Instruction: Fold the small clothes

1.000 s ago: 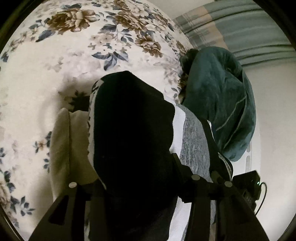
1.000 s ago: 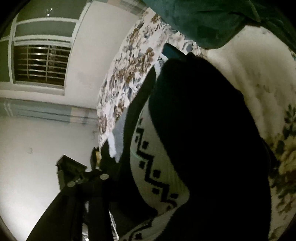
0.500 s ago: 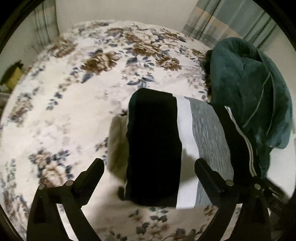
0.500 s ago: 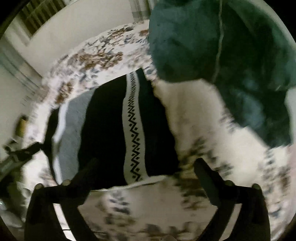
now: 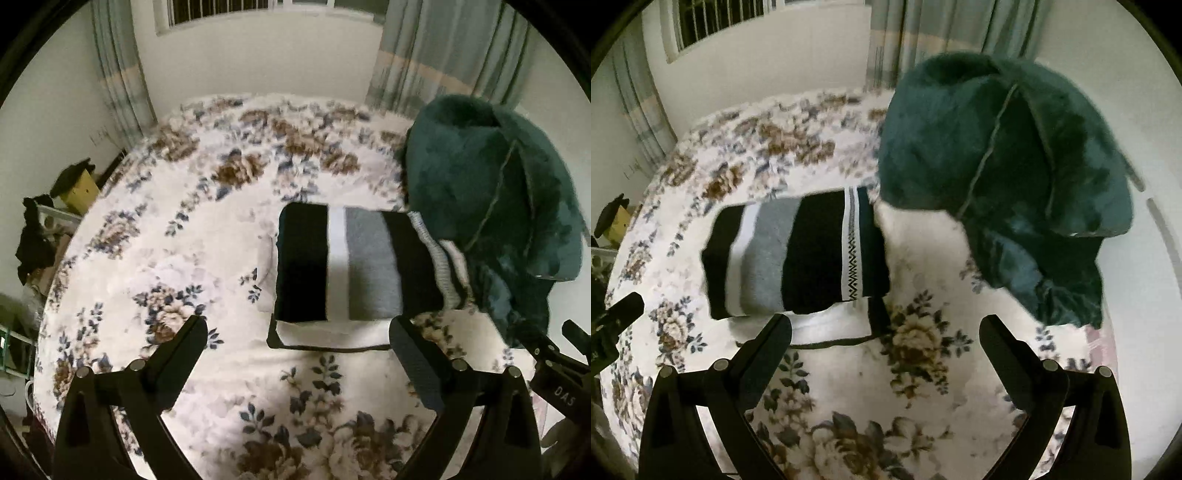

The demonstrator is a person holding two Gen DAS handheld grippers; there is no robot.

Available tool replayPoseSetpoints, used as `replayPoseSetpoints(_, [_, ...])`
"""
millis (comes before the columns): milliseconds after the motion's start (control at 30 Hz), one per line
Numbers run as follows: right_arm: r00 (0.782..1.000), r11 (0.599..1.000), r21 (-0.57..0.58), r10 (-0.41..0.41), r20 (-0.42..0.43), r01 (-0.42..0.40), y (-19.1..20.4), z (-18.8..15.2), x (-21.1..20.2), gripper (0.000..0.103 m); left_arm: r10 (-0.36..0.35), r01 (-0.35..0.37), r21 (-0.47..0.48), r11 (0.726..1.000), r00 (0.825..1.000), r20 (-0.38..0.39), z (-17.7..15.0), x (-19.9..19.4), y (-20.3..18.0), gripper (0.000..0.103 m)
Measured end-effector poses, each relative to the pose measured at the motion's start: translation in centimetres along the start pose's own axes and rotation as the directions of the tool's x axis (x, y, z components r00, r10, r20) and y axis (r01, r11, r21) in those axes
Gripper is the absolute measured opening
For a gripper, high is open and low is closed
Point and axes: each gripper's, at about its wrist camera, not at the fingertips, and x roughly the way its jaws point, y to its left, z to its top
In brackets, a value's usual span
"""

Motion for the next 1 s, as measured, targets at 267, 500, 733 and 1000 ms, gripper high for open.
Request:
replayPoseSetpoints(267, [0.988, 0.999, -0.013, 0.033, 0.152, -0.031, -1.9, -3.5, -16.0, 0.103, 0.023, -0.031, 0.049, 0.998, 0.989, 0.145, -3.3, -13.1, -1.9, 0.101])
replayPoseSetpoints(500, [0.967, 0.999, -0.011, 0.042, 0.251, -0.041, -4.0, -7.8, -27.1, 0.103, 0.029, -0.041, 0.045, 0.998, 0.972, 0.231, -6.7, -22.3, -2.2, 0.101])
replayPoseSetpoints(733, [0.943, 0.998, -0.019, 0.055, 0.330, -0.051, -5.6, -11.6, -35.6, 0.103, 0.020, -0.036, 0.051, 0.998, 0.959, 0.282, -9.9, -28.3, -2.3, 0.101])
replayPoseSetpoints(1000, [0.921, 0.997, -0.026, 0.076, 0.382, -0.071, -6.6, -14.6, -41.2, 0.103, 0.021, -0.038, 0.048, 0.998, 0.946, 0.323, -12.4, -31.9, -2.4, 0.101])
